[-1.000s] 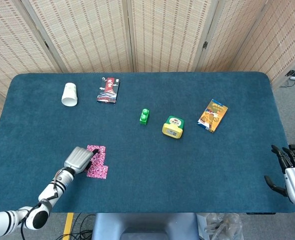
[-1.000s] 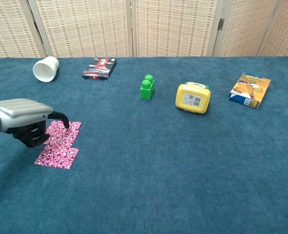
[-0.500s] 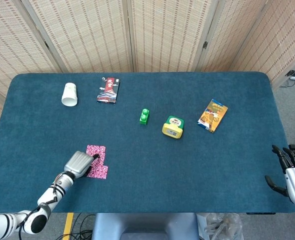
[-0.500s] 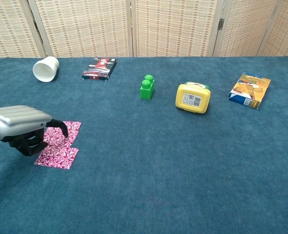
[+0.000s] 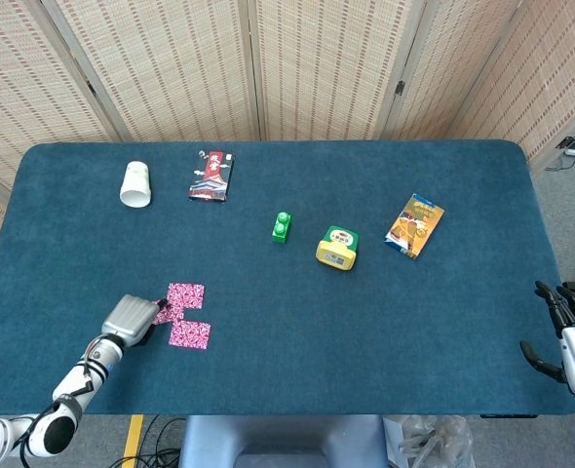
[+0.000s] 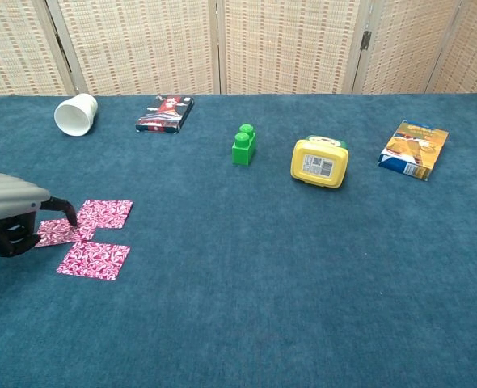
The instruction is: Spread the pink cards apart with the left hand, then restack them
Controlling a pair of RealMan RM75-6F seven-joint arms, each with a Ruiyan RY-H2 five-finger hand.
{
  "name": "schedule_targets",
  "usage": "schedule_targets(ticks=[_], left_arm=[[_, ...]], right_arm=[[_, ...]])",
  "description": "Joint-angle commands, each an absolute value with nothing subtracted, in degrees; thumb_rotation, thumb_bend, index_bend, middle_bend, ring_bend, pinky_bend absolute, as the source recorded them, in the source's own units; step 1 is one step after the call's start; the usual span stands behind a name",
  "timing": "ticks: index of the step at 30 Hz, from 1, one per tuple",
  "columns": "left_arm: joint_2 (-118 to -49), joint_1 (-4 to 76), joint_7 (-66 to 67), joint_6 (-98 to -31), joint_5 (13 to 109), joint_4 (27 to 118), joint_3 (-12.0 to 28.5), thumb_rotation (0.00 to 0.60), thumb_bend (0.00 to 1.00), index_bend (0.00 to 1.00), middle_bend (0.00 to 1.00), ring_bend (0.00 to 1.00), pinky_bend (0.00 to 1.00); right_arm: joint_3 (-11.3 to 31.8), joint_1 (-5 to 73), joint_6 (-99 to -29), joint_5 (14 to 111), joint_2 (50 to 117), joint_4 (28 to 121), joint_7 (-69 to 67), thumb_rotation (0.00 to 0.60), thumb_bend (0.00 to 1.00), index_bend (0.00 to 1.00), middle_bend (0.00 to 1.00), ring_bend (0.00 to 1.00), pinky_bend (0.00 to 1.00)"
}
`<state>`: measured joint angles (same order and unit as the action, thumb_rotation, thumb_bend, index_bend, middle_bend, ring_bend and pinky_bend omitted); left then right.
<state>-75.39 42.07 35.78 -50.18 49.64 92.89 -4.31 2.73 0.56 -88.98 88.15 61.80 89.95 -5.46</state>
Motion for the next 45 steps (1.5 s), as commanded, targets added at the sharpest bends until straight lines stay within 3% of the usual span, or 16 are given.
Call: schedule_targets(ticks=[1, 8, 19, 45], left_arm=[[-73.85, 41.67, 36.02, -50.83, 49.02, 93.71, -4.92, 0.6, 0.61, 0.25, 0.94, 0.88, 1.0], [-72.75, 41.07, 34.61, -52.41, 51.54, 95.6, -4.56, 0.6, 0.61, 0.25, 0.94, 0.88, 1.0], [-76.96, 42.31, 33.99, -51.39, 53.37, 95.19, -2.85, 0.6, 0.61, 0.25, 0.94, 0.88, 1.0], [-75.65, 42.36, 37.56, -52.7, 49.37, 97.39, -5.54, 0.6, 0.61, 0.26, 0.94, 0.88, 1.0]], right_arm=[[2.78, 0.49, -89.2, 88.26, 61.79, 90.0, -5.42, 0.6, 0.33, 0.05, 0.23, 0.11, 0.12], [2.77, 0.48, -89.21, 88.36, 61.88, 90.05, -5.37, 0.6, 0.33, 0.05, 0.23, 0.11, 0.12], [2.71, 0.08, -89.45, 88.1, 61.78, 89.65, -5.95, 0.6, 0.33, 0.05, 0.23, 0.11, 0.12], [2.89, -0.02, -89.48, 88.07, 62.13, 88.88, -6.7, 0.6, 0.33, 0.05, 0.23, 0.11, 0.12]])
